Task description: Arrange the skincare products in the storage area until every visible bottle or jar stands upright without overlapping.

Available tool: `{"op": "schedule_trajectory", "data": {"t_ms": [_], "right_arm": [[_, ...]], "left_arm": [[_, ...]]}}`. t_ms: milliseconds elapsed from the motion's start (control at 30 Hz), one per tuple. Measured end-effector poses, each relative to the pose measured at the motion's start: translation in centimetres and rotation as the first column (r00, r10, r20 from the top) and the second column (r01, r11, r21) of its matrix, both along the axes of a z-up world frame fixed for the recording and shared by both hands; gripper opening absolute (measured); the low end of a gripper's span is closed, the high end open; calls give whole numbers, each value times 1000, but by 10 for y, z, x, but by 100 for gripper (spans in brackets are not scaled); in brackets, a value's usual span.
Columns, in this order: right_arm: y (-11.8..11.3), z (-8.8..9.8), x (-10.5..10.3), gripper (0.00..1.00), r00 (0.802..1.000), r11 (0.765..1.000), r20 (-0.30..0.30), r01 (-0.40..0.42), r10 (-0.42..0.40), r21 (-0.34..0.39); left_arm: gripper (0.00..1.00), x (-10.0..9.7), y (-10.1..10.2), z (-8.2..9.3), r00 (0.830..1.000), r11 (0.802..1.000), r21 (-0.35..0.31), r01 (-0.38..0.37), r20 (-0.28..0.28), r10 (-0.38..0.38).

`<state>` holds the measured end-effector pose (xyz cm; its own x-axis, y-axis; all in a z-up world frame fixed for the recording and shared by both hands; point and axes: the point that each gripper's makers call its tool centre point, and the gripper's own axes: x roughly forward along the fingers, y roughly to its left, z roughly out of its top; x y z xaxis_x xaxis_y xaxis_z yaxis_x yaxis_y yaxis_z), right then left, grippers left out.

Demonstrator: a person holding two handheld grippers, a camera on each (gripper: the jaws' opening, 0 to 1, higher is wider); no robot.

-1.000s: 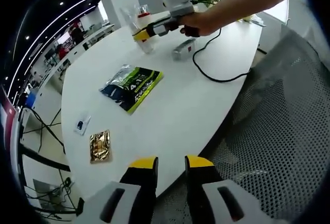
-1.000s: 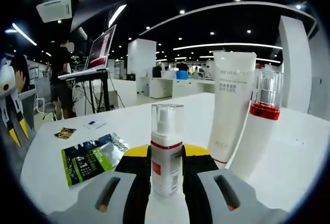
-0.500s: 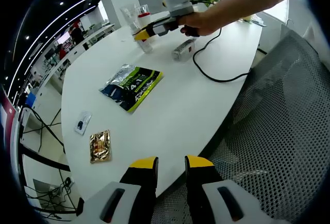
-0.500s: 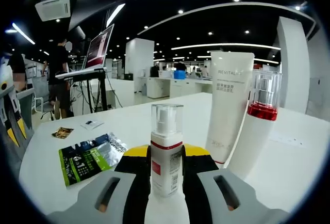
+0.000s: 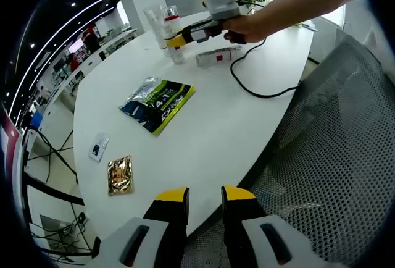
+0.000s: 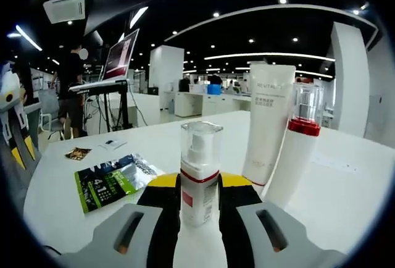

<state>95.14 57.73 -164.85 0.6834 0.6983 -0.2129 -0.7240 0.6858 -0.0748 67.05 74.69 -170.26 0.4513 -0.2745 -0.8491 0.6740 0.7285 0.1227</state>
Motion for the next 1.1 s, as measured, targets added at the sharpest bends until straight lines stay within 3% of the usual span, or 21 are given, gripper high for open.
{"op": "schedule_trajectory", "data": {"t_ms": [1100], "right_arm": [[-20, -5, 52, 21, 991, 990, 0, 134, -134, -30]], "left_arm": [[21, 1, 0, 4, 1000, 1000, 0, -1, 6, 1]]}}
